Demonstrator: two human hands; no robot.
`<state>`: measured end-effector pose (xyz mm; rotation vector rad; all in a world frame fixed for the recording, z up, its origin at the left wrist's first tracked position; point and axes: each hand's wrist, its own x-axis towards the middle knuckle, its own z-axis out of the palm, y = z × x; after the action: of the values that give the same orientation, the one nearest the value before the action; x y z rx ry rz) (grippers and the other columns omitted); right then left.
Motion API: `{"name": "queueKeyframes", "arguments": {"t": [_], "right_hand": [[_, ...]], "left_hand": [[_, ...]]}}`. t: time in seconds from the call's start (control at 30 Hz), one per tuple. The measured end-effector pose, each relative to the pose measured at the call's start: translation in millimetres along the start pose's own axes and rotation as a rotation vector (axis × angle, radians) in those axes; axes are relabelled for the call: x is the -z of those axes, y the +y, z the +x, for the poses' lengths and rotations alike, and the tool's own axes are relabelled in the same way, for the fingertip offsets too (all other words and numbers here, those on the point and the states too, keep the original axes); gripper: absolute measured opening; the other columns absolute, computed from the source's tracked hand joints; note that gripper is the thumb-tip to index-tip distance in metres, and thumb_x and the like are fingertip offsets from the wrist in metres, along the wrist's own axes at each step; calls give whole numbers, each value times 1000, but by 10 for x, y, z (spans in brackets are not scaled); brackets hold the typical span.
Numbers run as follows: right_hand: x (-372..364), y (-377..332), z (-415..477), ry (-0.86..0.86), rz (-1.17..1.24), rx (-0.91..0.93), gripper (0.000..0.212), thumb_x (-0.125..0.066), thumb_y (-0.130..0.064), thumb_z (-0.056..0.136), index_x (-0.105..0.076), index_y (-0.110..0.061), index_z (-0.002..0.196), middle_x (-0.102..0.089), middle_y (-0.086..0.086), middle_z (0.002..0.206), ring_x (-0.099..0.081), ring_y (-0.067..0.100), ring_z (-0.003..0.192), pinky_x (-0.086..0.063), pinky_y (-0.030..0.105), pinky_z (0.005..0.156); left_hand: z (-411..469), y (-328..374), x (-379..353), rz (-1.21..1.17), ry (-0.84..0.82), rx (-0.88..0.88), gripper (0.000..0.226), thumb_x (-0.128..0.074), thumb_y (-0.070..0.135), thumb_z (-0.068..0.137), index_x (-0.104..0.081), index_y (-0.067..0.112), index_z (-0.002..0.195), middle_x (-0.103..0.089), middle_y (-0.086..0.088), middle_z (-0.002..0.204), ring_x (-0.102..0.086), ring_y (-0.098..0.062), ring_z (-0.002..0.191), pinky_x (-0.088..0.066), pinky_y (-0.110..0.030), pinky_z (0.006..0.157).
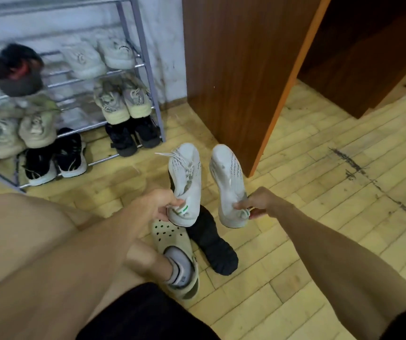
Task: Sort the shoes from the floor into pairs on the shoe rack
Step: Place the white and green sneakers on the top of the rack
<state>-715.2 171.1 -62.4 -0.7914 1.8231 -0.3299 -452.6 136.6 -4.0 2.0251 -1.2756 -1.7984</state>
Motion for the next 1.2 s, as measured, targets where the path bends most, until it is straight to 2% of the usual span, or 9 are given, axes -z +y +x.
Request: {"name": "queueKeyframes", "arguments": {"t": [0.13, 0.23, 0.43, 0.57, 0.7, 0.8, 0.93, 1.13, 1.2], "right_hand": [[-68, -558, -114, 22, 29, 142, 73, -89, -29, 61, -58, 4, 118, -66, 13, 115, -69, 26, 88, -60, 35, 73], [-127, -1004, -233, 31, 40, 216, 53, -88, -23, 64, -64, 2, 103, -68, 15, 112, -69, 21, 80, -58, 30, 60], [-281, -2075, -593, 44, 133, 415, 41, -88, -20, 63, -63, 2, 88, -67, 11, 85, -67, 20, 72, -53, 26, 50], [-326, -2833, -829, 100, 205, 560, 29, -88, -16, 63, -65, -3, 75, -69, 7, 74, -69, 17, 61, -52, 24, 46], [-286, -3548, -949, 106, 180, 630, 29, -88, -15, 62, -65, -3, 75, -69, 9, 78, -68, 22, 74, -56, 30, 57], [-253, -4071, -967, 101, 133, 683, 33, -89, -18, 61, -61, -4, 69, -64, 9, 71, -64, 24, 72, -57, 34, 61], [-223, -4669, -841, 115, 143, 712, 38, -86, -21, 66, -66, 0, 91, -72, 13, 90, -69, 26, 82, -60, 43, 76], [-216, -5318, -549, 95, 233, 699, 35, -77, -13, 77, -64, 1, 106, -69, 13, 89, -67, 25, 75, -58, 34, 49], [-224, -5497, -438, 101, 246, 678, 28, -77, -10, 77, -65, 3, 99, -70, 18, 88, -69, 28, 81, -61, 46, 64]], "left_hand": [[-186, 153, 424, -8, -1, -21, 28, -65, 4, 86, -58, 1, 113, -62, -5, 87, -60, -19, 76, -50, -37, 81], [-383, 355, 831, 15, 125, -105, 24, -72, 4, 80, -59, -1, 100, -65, -13, 91, -63, -25, 77, -55, -40, 76], [-858, 844, 1589, -145, 318, -298, 16, -73, -4, 76, -58, 0, 75, -65, -13, 74, -64, -19, 50, -52, -27, 37], [-1048, 1153, 2079, -247, 433, -422, 14, -70, -6, 78, -58, 2, 79, -67, -20, 92, -66, -30, 79, -59, -44, 67], [-1073, 1454, 2567, -321, 522, -483, 19, -73, -3, 77, -59, 9, 73, -70, -15, 86, -69, -28, 76, -60, -41, 60], [-1015, 1708, 2903, -375, 523, -521, 17, -72, -4, 77, -58, 5, 75, -68, -12, 73, -67, -24, 60, -55, -33, 41], [-812, 2033, 3304, -435, 548, -541, 18, -74, -1, 75, -56, 1, 71, -69, -14, 75, -68, -24, 50, -55, -35, 43], [-384, 2429, 3703, -444, 558, -544, 15, -68, -2, 80, -65, -6, 94, -67, -14, 82, -67, -24, 47, -54, -34, 39], [-218, 2551, 3792, -455, 554, -533, 15, -65, -4, 81, -64, -8, 96, -67, -14, 82, -68, -31, 61, -58, -43, 46]]}}
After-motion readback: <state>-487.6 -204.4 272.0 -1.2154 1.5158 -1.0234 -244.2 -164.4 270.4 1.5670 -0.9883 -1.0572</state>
